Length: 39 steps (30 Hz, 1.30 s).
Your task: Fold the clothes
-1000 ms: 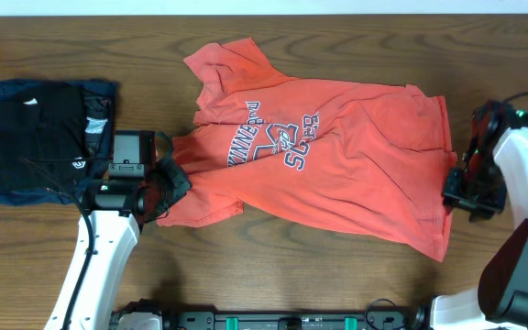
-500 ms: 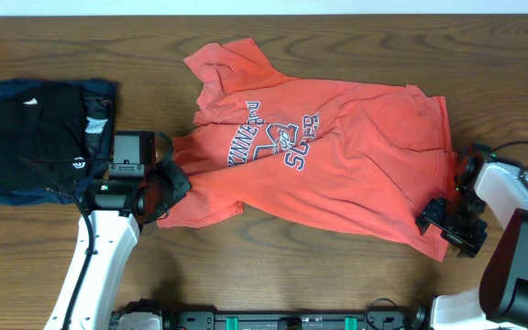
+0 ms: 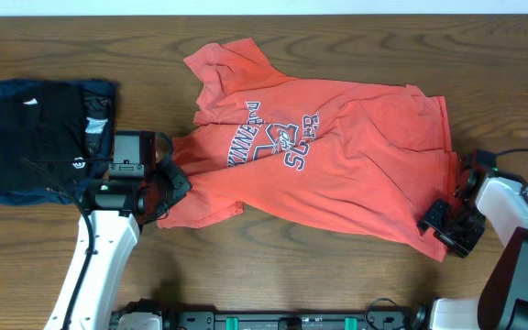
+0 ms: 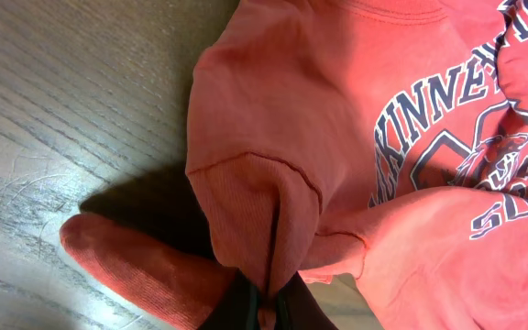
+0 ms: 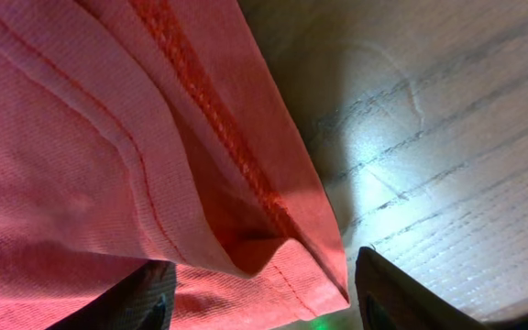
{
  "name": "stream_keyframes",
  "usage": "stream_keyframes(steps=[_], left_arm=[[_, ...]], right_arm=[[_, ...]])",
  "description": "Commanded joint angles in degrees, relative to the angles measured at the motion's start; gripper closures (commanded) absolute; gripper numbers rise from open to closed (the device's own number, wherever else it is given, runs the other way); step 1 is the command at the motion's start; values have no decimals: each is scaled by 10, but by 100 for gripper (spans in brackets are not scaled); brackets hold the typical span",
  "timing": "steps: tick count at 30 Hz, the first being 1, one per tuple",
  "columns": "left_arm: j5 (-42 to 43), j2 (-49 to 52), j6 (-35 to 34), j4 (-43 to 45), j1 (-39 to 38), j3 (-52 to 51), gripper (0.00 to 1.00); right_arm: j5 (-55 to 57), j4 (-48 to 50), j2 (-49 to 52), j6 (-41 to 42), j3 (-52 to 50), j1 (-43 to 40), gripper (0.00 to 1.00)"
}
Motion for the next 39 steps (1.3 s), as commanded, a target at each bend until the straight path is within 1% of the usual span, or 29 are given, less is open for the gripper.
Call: stream_keyframes(steps=[1,3,9,11,12,13,15,22,26,28,31,36,39], left_arm=[[-7,-3,6,-2,2,9,94],[-7,-3,6,-2,2,9,94],[-7,-3,6,-4,2,9,94],[-7,-3,6,-4,2,9,94],[-7,-3,6,-4,2,9,94],[-7,-3,6,-4,2,9,94],[-7,-3,6,-4,2,9,94],[-7,-3,6,-4,2,9,94],[-5,-4,6,-3,2,9,94],[-3,-8,15,-2,2,11,94],[-3,-19,57,-2,2,27,94],[10,-56,119,-2,2,84,94],[28,-79,151,-2,2,123,94]], right_arm=[[-22,41,50,9,-65,3,41],[-30,44,50,9,-66,3,50],[-50,40,50,17,-73,3,49],[-55,42,50,18,-73,3,51],[-55,45,50,18,-73,3,63],[-55,47,50,18,-73,3,85],[-55,51,50,17,-73,3,99],[-57,81,49,17,-70,1,99],[-59,43,47,10,-37,1,99],[-70,8,41,-14,-5,1,99],[-100,-48,22,-54,59,1,99],[-163,-130,-37,-120,209,1,99],[-171,-163,-77,-132,298,1,99]])
